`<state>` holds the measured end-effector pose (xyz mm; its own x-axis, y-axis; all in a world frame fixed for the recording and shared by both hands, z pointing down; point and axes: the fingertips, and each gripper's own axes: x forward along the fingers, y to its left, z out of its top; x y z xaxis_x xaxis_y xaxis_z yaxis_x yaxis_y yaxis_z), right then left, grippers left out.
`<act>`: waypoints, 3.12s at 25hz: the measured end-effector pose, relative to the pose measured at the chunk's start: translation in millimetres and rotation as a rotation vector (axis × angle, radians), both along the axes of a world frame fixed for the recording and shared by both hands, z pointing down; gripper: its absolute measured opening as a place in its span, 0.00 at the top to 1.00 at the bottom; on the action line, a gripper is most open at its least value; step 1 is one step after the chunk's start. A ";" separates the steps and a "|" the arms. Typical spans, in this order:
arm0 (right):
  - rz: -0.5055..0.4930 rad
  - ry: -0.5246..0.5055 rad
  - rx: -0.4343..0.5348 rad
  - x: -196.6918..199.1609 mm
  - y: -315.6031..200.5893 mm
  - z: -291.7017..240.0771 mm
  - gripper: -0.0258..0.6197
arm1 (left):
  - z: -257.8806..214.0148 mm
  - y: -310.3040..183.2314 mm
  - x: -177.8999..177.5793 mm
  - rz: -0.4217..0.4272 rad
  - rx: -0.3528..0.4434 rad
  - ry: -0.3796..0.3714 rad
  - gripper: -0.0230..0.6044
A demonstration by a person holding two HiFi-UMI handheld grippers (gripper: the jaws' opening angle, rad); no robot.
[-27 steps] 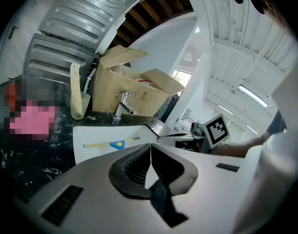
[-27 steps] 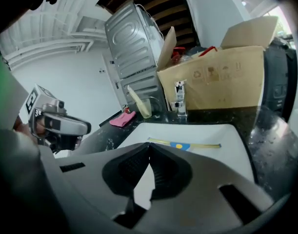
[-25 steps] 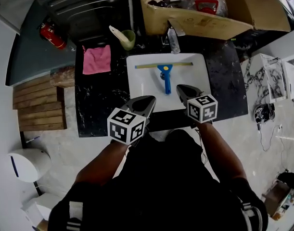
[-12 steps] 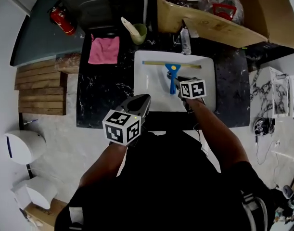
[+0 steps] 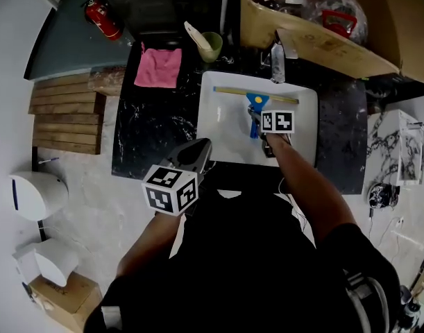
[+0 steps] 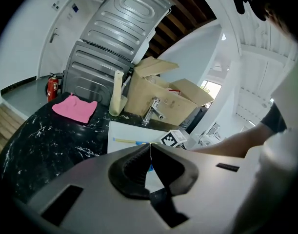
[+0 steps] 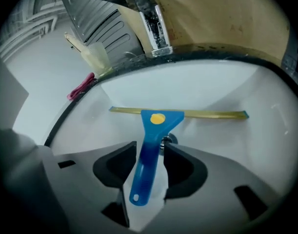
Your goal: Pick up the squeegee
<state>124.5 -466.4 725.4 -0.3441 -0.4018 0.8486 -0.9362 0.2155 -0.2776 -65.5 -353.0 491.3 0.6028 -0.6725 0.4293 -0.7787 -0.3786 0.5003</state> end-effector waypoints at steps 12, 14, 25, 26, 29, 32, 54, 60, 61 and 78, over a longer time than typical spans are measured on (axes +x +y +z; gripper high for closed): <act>-0.021 -0.014 0.018 -9.9 -19.5 25.8 0.67 | 2.0 18.1 -25.3 -0.102 -0.043 -0.045 0.94; -0.016 -0.012 0.018 -10.0 -23.4 28.1 0.67 | 2.7 19.4 -28.8 -0.117 -0.052 -0.044 0.94; -0.016 -0.005 -0.016 -16.9 -32.9 44.1 0.70 | -0.3 25.1 -43.2 -0.158 -0.072 -0.077 0.94; -0.015 -0.001 -0.024 -17.6 -33.0 46.3 0.70 | -1.0 25.5 -42.5 -0.154 -0.073 -0.080 0.94; -0.007 0.007 -0.048 -19.5 -32.3 54.6 0.72 | -2.2 27.4 -42.1 -0.150 -0.077 -0.083 0.94; -0.020 0.020 -0.055 -21.4 -31.2 61.1 0.73 | -1.9 28.7 -46.5 -0.173 -0.091 -0.053 0.94; 0.026 -0.080 -0.102 -22.4 -21.4 43.5 0.95 | 2.2 21.6 -44.3 -0.115 -0.066 -0.001 0.94; 0.033 -0.115 -0.028 -8.8 -12.0 -4.5 0.95 | -2.8 3.9 -33.4 -0.025 -0.025 0.022 0.94; 0.031 -0.117 -0.012 -5.5 -9.8 -13.3 0.95 | -4.8 1.0 -30.2 -0.008 -0.017 0.024 0.94; -0.031 -0.224 0.374 -24.9 72.5 -194.0 0.95 | -37.7 -6.6 15.2 0.220 0.094 0.070 0.94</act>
